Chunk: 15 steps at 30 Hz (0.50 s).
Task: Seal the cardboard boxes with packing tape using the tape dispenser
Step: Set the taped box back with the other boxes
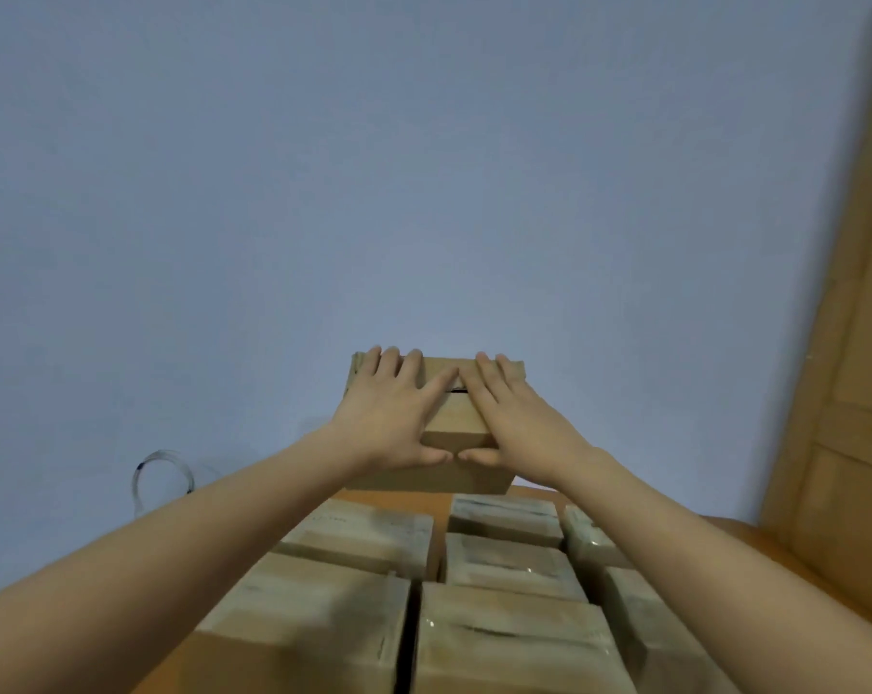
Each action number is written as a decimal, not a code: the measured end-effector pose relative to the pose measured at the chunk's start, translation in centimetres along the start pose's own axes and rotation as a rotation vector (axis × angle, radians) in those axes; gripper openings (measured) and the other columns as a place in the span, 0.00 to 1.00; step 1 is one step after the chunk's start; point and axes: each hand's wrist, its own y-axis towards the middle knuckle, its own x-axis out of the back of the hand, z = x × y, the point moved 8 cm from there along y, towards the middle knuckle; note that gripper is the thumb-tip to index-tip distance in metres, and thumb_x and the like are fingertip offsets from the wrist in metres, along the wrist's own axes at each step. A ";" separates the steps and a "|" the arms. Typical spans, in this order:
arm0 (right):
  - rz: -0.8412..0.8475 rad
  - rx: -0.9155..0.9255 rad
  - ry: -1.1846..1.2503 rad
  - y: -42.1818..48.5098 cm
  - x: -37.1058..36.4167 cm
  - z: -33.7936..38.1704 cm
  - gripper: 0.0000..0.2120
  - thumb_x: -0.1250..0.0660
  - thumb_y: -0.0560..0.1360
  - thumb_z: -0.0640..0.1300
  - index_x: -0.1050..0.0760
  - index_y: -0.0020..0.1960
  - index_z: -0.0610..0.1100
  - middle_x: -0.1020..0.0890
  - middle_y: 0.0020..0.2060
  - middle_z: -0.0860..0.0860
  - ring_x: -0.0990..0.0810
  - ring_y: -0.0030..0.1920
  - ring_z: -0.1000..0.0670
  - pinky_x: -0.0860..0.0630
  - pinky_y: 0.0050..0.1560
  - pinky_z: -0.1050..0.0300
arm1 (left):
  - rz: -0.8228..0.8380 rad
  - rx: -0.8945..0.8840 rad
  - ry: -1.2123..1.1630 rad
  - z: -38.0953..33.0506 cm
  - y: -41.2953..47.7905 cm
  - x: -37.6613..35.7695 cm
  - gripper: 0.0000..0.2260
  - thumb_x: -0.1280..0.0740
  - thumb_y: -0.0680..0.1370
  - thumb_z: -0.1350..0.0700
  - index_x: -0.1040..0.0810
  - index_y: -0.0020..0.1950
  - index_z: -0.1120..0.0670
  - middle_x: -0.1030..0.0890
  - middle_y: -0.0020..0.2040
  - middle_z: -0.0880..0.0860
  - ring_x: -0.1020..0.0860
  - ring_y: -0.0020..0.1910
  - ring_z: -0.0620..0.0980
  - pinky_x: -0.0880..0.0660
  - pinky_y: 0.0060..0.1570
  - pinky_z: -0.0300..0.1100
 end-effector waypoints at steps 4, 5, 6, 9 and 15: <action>-0.010 0.019 -0.042 -5.2 3.5 2.0 0.46 0.36 0.75 0.61 0.62 0.78 0.45 0.61 0.77 0.44 0.63 0.76 0.44 0.49 0.75 0.47 | -0.030 0.007 0.014 -1.9 -4.0 5.1 0.43 0.42 0.70 0.27 0.50 0.77 0.47 0.36 0.68 0.60 0.36 0.65 0.62 0.43 0.67 0.55; -0.005 0.020 -0.031 -6.5 4.2 2.5 0.46 0.36 0.75 0.61 0.62 0.78 0.46 0.61 0.77 0.45 0.63 0.76 0.45 0.49 0.75 0.48 | -0.029 0.006 0.014 -2.3 -5.0 6.3 0.43 0.42 0.69 0.27 0.50 0.77 0.46 0.35 0.67 0.59 0.35 0.64 0.61 0.42 0.66 0.55; 0.003 0.016 -0.009 -8.0 4.8 3.1 0.46 0.36 0.74 0.61 0.62 0.78 0.46 0.61 0.77 0.47 0.62 0.76 0.46 0.47 0.75 0.49 | -0.021 0.004 0.008 -2.8 -6.1 7.3 0.42 0.42 0.69 0.27 0.49 0.76 0.46 0.34 0.66 0.59 0.34 0.63 0.61 0.41 0.65 0.54; 0.044 -0.006 0.064 -12.1 6.1 5.1 0.45 0.37 0.74 0.63 0.61 0.78 0.49 0.60 0.77 0.51 0.61 0.76 0.50 0.40 0.71 0.49 | 0.047 -0.025 -0.029 -3.7 -9.1 9.4 0.43 0.47 0.66 0.24 0.47 0.75 0.44 0.31 0.63 0.57 0.32 0.61 0.60 0.37 0.64 0.54; 0.218 0.000 0.144 -18.8 4.8 9.3 0.44 0.39 0.73 0.65 0.59 0.78 0.52 0.56 0.78 0.53 0.57 0.77 0.52 0.43 0.74 0.48 | 0.268 -0.102 -0.158 -6.4 -16.1 9.7 0.44 0.46 0.64 0.23 0.46 0.76 0.41 0.28 0.64 0.54 0.30 0.62 0.57 0.33 0.62 0.50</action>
